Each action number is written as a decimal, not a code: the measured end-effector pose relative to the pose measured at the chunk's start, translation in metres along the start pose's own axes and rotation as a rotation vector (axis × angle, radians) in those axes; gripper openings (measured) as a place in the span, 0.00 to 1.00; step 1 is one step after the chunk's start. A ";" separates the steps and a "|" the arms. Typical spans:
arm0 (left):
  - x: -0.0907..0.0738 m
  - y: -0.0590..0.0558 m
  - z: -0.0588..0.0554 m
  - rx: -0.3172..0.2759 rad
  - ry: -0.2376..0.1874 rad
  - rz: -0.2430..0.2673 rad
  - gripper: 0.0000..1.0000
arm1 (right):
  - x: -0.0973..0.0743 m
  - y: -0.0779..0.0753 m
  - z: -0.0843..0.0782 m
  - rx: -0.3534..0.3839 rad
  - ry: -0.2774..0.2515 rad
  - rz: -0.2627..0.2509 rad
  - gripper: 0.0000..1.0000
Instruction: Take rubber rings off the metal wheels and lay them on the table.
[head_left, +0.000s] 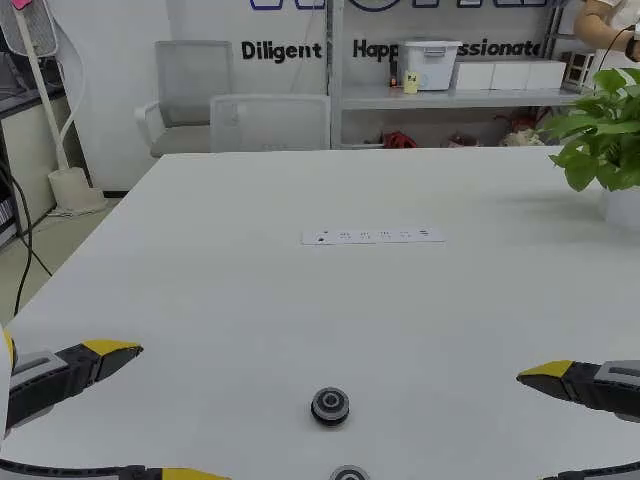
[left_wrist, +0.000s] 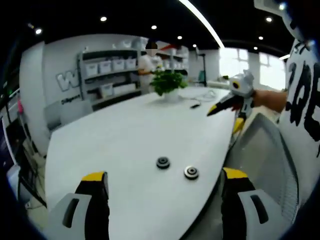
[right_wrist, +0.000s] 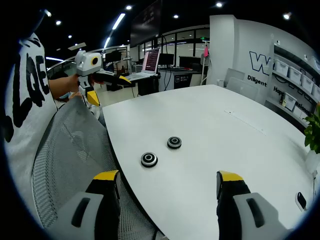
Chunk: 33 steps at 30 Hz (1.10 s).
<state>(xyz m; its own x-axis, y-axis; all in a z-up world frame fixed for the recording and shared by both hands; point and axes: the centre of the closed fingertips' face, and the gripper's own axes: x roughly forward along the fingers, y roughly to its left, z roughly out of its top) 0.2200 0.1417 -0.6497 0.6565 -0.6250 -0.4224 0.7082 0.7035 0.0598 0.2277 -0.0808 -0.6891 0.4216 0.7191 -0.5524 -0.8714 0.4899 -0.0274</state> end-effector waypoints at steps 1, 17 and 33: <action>0.000 -0.001 0.000 0.001 0.000 0.000 0.93 | 0.000 0.001 0.000 -0.001 0.001 0.002 0.76; -0.004 -0.007 0.000 0.014 0.006 -0.009 0.93 | -0.005 0.008 -0.002 -0.013 0.009 0.007 0.76; -0.006 -0.011 0.000 0.027 0.022 -0.018 0.93 | -0.006 0.011 -0.003 -0.026 0.016 0.015 0.75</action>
<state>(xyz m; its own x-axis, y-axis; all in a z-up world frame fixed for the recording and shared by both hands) 0.2081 0.1372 -0.6483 0.6375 -0.6298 -0.4438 0.7270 0.6825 0.0759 0.2149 -0.0811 -0.6890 0.4045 0.7184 -0.5659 -0.8840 0.4658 -0.0404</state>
